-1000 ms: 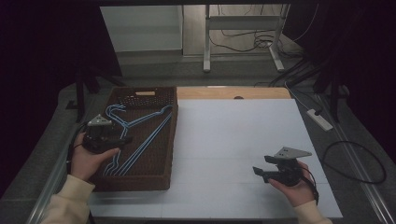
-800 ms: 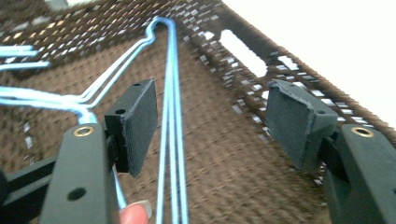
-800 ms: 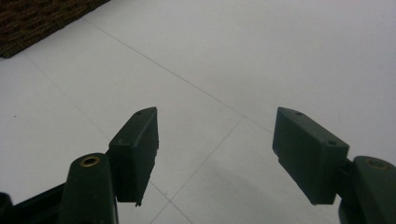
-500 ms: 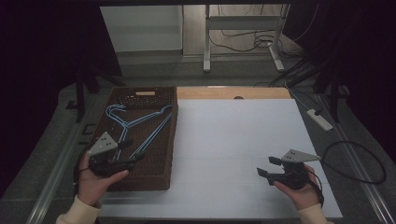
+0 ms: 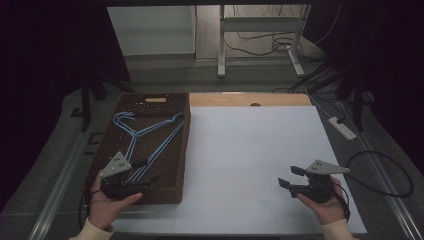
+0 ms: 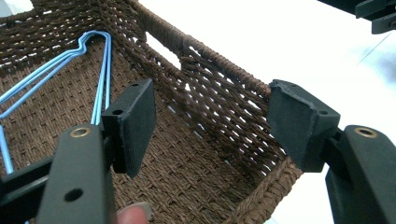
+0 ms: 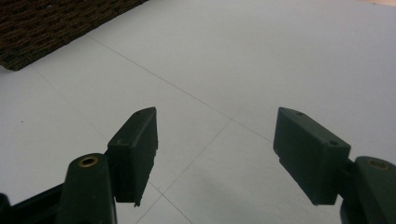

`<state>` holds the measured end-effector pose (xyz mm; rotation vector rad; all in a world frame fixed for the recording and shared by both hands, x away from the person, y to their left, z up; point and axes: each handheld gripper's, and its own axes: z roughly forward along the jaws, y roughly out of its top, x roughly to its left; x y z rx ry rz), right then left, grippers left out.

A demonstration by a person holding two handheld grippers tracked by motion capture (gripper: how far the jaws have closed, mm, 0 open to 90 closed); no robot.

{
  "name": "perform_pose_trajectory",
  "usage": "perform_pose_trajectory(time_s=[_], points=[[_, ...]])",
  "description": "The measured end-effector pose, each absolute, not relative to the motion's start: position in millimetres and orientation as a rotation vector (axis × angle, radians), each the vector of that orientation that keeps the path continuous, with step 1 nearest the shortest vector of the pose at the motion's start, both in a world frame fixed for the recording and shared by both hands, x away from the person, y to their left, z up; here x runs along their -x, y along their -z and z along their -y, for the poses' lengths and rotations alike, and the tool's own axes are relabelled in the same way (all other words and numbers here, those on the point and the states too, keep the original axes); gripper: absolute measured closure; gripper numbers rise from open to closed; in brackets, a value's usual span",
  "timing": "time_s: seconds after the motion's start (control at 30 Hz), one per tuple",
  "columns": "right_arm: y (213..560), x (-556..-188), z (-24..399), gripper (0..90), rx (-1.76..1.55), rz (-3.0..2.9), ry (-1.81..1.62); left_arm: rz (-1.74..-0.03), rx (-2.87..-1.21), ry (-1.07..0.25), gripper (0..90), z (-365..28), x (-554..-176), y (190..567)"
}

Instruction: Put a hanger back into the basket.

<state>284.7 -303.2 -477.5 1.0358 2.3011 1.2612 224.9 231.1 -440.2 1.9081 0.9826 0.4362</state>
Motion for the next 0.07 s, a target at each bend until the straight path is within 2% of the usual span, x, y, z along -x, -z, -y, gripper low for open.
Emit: perform_pose_trajectory(time_s=[0.07], points=[[477.4, -284.7, 303.3, 31.7, -1.033, -2.302, -1.265, -0.98, -1.911, -0.438, 33.4, -230.4, -224.6, 440.4]])
